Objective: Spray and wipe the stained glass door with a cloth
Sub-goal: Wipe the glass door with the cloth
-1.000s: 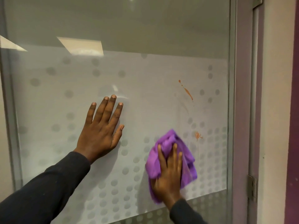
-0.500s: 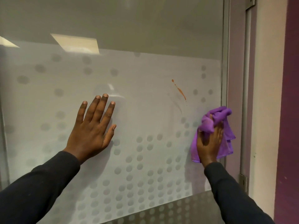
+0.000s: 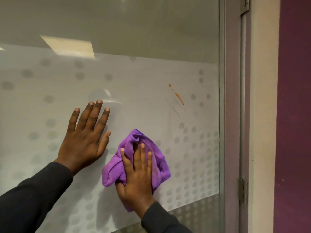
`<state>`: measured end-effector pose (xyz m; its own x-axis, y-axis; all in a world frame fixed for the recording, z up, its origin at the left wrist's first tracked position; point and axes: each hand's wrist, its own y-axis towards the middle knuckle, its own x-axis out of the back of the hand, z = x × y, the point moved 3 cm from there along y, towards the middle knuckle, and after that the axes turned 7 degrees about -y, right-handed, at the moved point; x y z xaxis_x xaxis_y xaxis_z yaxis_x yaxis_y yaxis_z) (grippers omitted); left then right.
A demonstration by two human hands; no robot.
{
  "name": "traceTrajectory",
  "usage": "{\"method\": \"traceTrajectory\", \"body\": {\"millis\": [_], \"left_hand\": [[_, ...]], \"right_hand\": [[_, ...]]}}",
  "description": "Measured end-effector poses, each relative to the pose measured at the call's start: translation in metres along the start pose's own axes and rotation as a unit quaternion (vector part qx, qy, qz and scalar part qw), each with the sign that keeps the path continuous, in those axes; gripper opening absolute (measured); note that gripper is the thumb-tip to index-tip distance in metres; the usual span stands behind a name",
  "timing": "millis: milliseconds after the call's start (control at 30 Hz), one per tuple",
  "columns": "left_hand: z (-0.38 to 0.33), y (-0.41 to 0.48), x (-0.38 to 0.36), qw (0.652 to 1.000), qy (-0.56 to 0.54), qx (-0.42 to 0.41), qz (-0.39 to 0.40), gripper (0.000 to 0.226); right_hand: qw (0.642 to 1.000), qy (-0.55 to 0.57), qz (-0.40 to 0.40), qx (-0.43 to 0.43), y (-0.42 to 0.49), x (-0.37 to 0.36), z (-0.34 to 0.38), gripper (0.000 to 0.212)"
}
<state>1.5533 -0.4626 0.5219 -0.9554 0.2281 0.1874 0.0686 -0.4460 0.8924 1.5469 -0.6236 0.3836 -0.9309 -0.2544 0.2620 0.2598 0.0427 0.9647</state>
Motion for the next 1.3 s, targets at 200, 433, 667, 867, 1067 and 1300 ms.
{"method": "traceTrajectory", "body": {"millis": [200,433,667,867,1067,1300], "left_hand": [[0.000,0.000,0.000,1.000,-0.006,0.002,0.002,0.069],[0.000,0.000,-0.001,1.000,0.000,0.005,0.013,0.071],[-0.002,0.000,0.001,1.000,0.006,0.006,0.014,0.070],[-0.001,0.000,0.000,1.000,0.009,0.006,0.016,0.070],[-0.001,0.000,0.001,1.000,0.007,0.005,0.009,0.068],[-0.001,-0.001,0.001,1.000,0.010,0.008,0.018,0.069]], "right_hand": [[0.998,-0.016,-0.057,-0.032,0.050,0.029,-0.083,0.087],[0.961,-0.012,-0.091,-0.261,0.092,0.081,-0.221,0.086],[0.940,0.116,-0.120,-0.298,0.162,0.088,-0.207,0.095],[0.979,0.129,-0.144,-0.059,0.205,0.082,-0.109,0.061],[0.973,0.067,-0.010,0.220,0.129,0.051,-0.069,0.062],[0.998,0.008,-0.042,0.040,0.114,0.084,-0.197,0.062]]}}
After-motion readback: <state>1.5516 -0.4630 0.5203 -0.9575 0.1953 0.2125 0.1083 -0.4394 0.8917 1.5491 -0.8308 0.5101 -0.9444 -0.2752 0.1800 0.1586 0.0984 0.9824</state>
